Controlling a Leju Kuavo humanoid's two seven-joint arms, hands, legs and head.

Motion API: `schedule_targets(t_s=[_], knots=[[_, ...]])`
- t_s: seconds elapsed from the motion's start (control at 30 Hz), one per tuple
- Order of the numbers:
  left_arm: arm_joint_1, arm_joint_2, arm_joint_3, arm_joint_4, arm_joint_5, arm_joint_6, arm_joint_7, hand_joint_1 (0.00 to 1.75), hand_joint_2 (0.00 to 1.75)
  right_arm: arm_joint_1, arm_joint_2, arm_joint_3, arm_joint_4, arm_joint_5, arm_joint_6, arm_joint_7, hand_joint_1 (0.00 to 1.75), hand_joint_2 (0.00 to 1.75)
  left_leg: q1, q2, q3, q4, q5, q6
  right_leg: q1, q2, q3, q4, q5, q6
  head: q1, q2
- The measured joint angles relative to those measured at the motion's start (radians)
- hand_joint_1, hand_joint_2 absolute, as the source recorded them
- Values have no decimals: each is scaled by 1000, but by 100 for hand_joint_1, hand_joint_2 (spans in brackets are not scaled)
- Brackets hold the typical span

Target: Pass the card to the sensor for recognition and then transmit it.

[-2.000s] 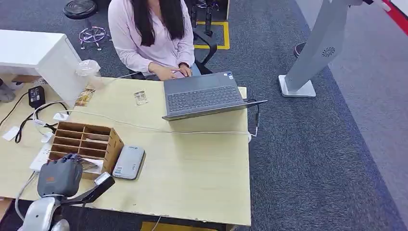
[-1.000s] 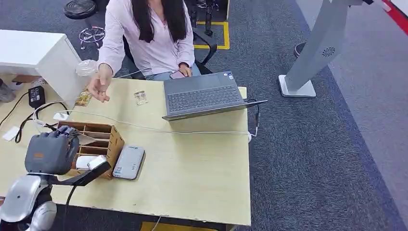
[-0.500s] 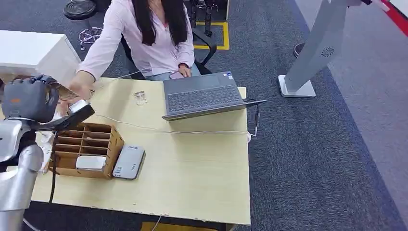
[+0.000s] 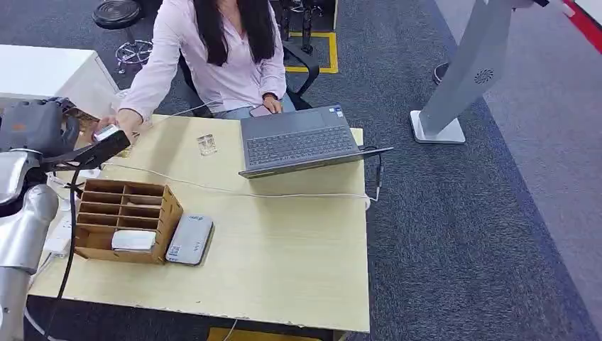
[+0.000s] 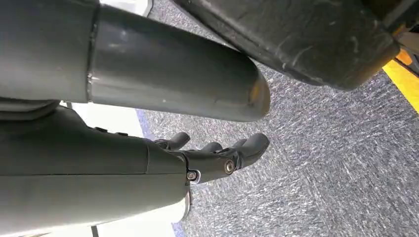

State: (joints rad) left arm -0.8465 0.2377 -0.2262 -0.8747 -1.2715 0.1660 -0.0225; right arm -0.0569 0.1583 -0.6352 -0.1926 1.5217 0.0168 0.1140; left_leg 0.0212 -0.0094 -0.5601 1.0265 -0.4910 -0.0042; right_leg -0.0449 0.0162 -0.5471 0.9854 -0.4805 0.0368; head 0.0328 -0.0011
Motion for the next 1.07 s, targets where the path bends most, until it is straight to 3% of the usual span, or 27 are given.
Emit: schedule_targets(t_s=[0.13, 0.2, 0.53, 0.63, 0.87, 1.07], knots=[[1, 2, 0, 21, 2, 0, 2, 175, 175, 0, 0, 0, 0, 0, 1, 0, 0, 0, 0, 0, 0, 0, 0, 0, 0, 0, 0, 0, 0, 0, 0, 0], [5, 6, 0, 24, 8, 4, 3, 0, 175, 0, 0, 0, 0, 0, 1, -1, 0, 0, 0, 0, 0, 0, 0, 0, 0, 0, 0, 0, 0, 0, 0, 0], [66, 25, 2, 19, 26, 81, 3, 0, 175, 0, 0, 0, 0, 0, 0, -1, 0, 0, 0, -1, -1, 0, 0, 0, 0, 0, 0, 0, 0, 0, 0, 0], [103, 27, 13, -16, 43, 131, -9, 0, 175, 1, 0, 0, 0, 0, -2, -1, 0, 0, 0, 0, -1, 0, 0, 0, 0, 0, 0, 0, 0, 0, 0, 0], [261, 31, 66, -208, 100, 187, -72, 0, 175, 2, 0, 0, 0, -1, -11, 6, 0, 0, 0, 0, -1, 0, 0, 0, 0, 0, 0, 0, 0, 0, 0, 0], [470, 31, 130, -464, 168, 234, -126, 0, 175, 6, 0, 0, 0, -2, -23, 8, 0, 0, 0, 0, -2, 0, -1, 0, 0, -1, -2, 0, -2, 1, 1, 0]])
